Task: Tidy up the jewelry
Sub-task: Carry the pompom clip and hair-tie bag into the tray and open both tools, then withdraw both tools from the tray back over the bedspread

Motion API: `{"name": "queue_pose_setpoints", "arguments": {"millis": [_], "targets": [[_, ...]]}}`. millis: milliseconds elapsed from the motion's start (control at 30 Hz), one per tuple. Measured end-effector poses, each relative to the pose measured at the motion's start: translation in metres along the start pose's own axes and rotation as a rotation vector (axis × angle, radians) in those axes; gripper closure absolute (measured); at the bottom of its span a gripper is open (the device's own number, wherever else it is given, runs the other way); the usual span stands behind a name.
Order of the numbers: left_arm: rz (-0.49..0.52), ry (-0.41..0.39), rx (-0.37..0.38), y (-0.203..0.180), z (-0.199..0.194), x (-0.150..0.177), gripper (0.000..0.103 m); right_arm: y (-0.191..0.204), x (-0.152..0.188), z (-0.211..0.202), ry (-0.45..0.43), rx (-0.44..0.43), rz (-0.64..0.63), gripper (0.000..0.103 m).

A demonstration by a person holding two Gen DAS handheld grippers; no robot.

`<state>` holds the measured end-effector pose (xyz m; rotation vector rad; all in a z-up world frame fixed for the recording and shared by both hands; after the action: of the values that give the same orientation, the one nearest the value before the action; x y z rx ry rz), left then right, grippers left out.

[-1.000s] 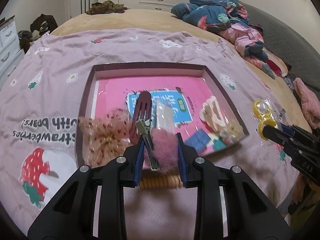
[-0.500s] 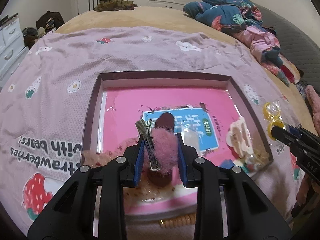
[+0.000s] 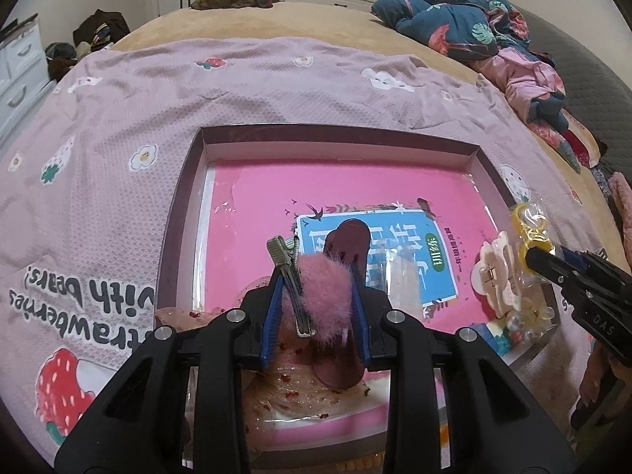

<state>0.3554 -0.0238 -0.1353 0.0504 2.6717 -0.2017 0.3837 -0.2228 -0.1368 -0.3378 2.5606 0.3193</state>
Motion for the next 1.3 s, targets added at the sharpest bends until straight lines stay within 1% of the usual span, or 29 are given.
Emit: {"name": "queue_pose_setpoints", "arguments": {"millis": [133,200,233,433,567,633,700,733,833,900,933,1067,1167,1300], "targets": [[0.001,0.002,0.0,0.001,0.001,0.0,0.078,0.0,0.002,0.002,0.006,0.001,0.01,0.067],[0.0,0.001,0.0,0.001,0.002,0.0,0.075,0.0,0.003,0.002,0.006,0.003,0.013,0.066],[0.0,0.002,0.002,0.001,0.002,0.0,0.075,0.001,0.004,0.002,0.007,0.001,0.014,0.065],[0.001,-0.008,0.003,0.001,-0.006,0.001,0.064,0.003,0.009,-0.011,-0.011,0.006,0.007,0.05],[-0.001,-0.026,0.004,0.0,-0.017,0.001,0.053,0.002,0.013,-0.026,-0.039,0.004,0.016,0.036],[-0.003,-0.037,0.006,0.0,-0.024,0.001,0.051,0.002,0.016,-0.034,-0.052,0.004,0.02,0.032],[-0.003,-0.048,0.006,-0.001,-0.031,0.001,0.045,0.002,0.018,-0.044,-0.067,0.007,0.024,0.026],[-0.004,-0.056,0.007,-0.002,-0.036,0.001,0.043,0.001,0.019,-0.048,-0.074,0.008,0.026,0.024],[-0.007,-0.076,0.009,-0.003,-0.049,0.002,0.037,0.001,0.022,-0.062,-0.096,0.012,0.025,0.023],[-0.006,-0.086,0.011,-0.005,-0.056,0.003,0.032,0.002,0.024,-0.071,-0.107,0.013,0.026,0.02],[-0.005,-0.092,0.01,-0.006,-0.062,0.004,0.031,0.002,0.025,-0.075,-0.113,0.015,0.026,0.016],[-0.003,-0.113,0.011,-0.009,-0.079,0.008,0.022,0.005,0.03,-0.094,-0.141,0.025,0.023,0.012],[-0.006,-0.137,0.017,-0.011,-0.093,0.013,0.013,0.006,0.034,-0.106,-0.161,0.037,0.016,0.011],[-0.005,-0.156,0.018,-0.013,-0.108,0.022,0.01,0.011,0.039,-0.123,-0.184,0.036,0.008,0.011]]}}
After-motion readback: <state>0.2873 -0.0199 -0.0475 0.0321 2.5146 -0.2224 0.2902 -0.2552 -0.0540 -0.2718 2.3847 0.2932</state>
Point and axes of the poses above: each gripper's, at about its wrist camera, not at the fingertips, and z roughly the way its jaws point, y to its left, x to its underside, the point moved 7 cm from there along z, roughly the way its jaws point, and after that the axes turned 9 degrees about y, right-handed, at the moved point
